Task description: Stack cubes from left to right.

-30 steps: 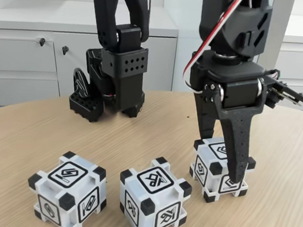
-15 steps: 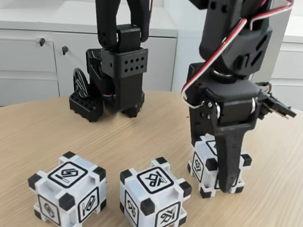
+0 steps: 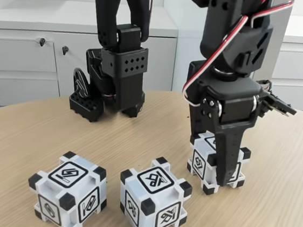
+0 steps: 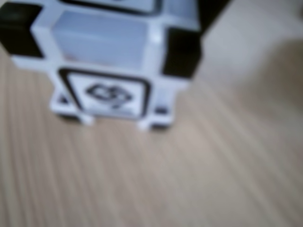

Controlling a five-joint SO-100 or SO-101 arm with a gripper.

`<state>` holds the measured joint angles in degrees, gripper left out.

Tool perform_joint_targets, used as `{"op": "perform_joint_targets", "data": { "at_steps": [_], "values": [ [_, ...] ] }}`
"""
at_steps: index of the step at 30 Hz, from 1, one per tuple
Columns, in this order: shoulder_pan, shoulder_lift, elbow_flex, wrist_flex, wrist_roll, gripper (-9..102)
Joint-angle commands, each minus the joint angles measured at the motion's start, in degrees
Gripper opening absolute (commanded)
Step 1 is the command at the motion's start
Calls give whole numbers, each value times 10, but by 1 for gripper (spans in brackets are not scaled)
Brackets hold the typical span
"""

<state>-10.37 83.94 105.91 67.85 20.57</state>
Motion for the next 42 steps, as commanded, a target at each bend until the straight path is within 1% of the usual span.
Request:
{"op": "perform_joint_targets", "data": {
  "at_steps": [1, 8, 14, 21, 26, 31, 34, 42],
  "values": [
    [2, 25, -25, 5, -10, 16],
    [19, 165, -46, 16, -25, 16],
    [81, 282, -47, 79, -61, 17],
    [170, 363, -47, 121, -123, 17],
    [276, 375, -46, 121, -194, 17],
    [396, 376, -46, 114, -231, 17],
    [430, 374, -44, 114, -250, 17],
    [438, 373, -35, 114, -288, 17]
  ]
}}
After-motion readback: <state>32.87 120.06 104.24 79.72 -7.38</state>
